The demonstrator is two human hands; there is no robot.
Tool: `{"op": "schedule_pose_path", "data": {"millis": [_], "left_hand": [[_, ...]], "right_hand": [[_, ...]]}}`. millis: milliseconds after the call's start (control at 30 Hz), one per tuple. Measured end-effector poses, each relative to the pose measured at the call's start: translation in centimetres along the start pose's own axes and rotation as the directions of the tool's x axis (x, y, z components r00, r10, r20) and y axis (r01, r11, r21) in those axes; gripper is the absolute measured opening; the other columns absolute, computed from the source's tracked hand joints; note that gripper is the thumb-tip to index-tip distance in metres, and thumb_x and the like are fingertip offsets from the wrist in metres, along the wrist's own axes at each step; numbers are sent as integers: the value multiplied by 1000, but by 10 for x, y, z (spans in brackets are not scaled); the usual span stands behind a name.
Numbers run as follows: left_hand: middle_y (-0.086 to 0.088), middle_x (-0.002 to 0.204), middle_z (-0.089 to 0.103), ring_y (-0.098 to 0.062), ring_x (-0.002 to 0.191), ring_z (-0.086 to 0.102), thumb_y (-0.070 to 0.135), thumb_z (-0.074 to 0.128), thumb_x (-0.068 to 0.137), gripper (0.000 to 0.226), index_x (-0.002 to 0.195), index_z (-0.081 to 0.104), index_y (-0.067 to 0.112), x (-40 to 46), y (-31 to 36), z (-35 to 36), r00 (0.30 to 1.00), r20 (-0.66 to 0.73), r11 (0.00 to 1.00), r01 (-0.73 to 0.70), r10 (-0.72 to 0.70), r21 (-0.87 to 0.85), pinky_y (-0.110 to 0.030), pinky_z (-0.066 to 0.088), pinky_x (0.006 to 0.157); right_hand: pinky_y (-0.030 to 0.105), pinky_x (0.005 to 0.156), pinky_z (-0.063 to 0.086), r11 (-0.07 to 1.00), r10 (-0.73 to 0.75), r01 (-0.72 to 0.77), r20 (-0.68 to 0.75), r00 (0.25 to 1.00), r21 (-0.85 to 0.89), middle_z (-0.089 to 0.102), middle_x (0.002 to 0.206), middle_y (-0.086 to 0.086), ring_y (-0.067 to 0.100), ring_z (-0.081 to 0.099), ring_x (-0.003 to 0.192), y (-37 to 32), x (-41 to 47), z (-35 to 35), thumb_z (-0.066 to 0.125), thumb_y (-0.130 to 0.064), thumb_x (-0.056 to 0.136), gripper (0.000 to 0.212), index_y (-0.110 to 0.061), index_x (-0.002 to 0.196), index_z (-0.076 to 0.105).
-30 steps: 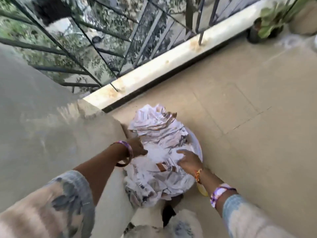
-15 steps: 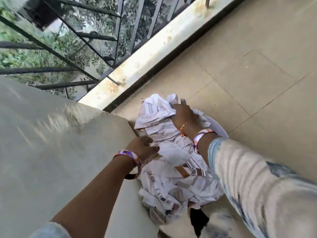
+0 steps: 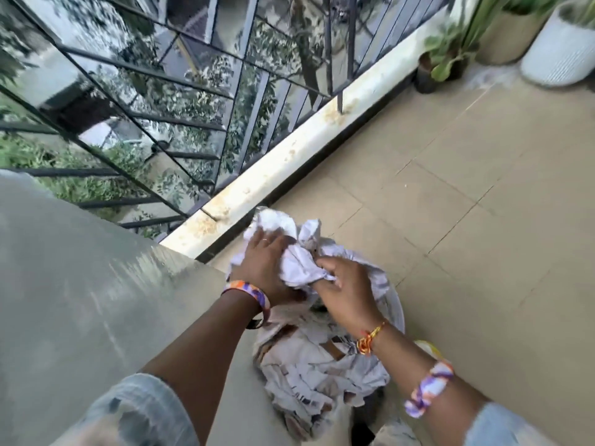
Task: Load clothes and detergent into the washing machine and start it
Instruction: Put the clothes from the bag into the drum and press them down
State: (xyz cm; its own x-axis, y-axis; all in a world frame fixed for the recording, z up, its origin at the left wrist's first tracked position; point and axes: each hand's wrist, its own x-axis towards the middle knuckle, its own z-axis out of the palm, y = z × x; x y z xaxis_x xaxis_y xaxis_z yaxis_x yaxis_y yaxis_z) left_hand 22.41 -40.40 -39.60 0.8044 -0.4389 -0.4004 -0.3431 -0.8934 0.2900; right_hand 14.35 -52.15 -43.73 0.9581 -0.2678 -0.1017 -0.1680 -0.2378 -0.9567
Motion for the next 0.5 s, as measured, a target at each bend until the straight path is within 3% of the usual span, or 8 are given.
{"op": "schedule_pose_path", "data": {"millis": [33, 100, 167, 267, 333, 400, 433, 500], "left_hand": [[-10, 129, 56, -27, 127, 46, 51, 78, 57, 75, 122, 55, 20, -6, 5, -10, 1000, -28, 1000, -13, 12, -21, -27, 36, 101], [-9, 107, 68, -29, 106, 61, 44, 76, 66, 49, 106, 63, 18, -20, 18, -32, 998, -65, 1000, -7, 5, -17, -27, 45, 80], [-12, 103, 69, -32, 101, 63, 40, 73, 70, 39, 100, 65, 15, -39, 30, -55, 994, -106, 999, -18, 21, 29, -30, 47, 77], [-15, 100, 70, -33, 98, 65, 38, 73, 70, 36, 96, 68, 14, -70, 42, -97, 978, -207, 1000, -7, 13, 27, -31, 49, 76], [-16, 97, 70, -32, 96, 66, 39, 74, 69, 38, 94, 68, 12, -98, 46, -129, 952, -307, 999, -11, -3, -42, -31, 49, 73], [-17, 88, 70, -30, 93, 68, 40, 77, 66, 40, 89, 69, 9, -130, 49, -167, 905, -425, 987, -60, -8, -147, -29, 44, 67], [-18, 80, 67, -28, 91, 69, 39, 79, 65, 40, 83, 68, 5, -147, 49, -186, 878, -479, 977, -84, -21, -196, -27, 41, 63], [-27, 64, 54, 2, 67, 68, 31, 80, 66, 40, 65, 60, -4, -190, 44, -225, 809, -583, 930, -156, -73, -333, -18, 38, 50]], "right_hand": [[11, 59, 44, 1000, -15, 16, -33, 999, 24, 69, 72, -7, -8, 57, 68, -11, -4, -2, 63, 0, 78, 10, -6, 80, 71], [15, 58, 44, 997, -47, 53, -101, 994, 63, 70, 71, -6, -5, 55, 67, -32, -12, -6, 65, -6, 80, 8, -9, 77, 71], [12, 53, 38, 991, -107, 120, -171, 979, 63, 62, 61, -11, -6, 50, 61, -57, -23, -9, 65, -3, 80, 15, -13, 69, 67], [12, 56, 40, 979, -177, 197, -254, 951, 56, 67, 67, -7, -6, 52, 60, -103, -34, -18, 67, 0, 76, 17, -17, 77, 68], [7, 67, 44, 958, -190, 250, -338, 922, 143, 64, 79, -17, -11, 57, 68, -133, -42, -25, 73, 0, 71, 34, -27, 87, 61], [19, 90, 47, 924, -215, 312, -374, 902, 221, 57, 103, -19, -4, 58, 96, -154, -55, -29, 81, -10, 65, 56, -25, 111, 53], [26, 100, 43, 926, -254, 334, -368, 895, 174, 50, 117, -18, 2, 52, 112, -164, -66, -29, 85, -21, 60, 78, -20, 126, 44], [17, 109, 32, 920, -361, 391, -333, 871, 26, 34, 131, -7, -11, 30, 127, -175, -87, -20, 87, -47, 45, 122, -6, 141, 25]]}}
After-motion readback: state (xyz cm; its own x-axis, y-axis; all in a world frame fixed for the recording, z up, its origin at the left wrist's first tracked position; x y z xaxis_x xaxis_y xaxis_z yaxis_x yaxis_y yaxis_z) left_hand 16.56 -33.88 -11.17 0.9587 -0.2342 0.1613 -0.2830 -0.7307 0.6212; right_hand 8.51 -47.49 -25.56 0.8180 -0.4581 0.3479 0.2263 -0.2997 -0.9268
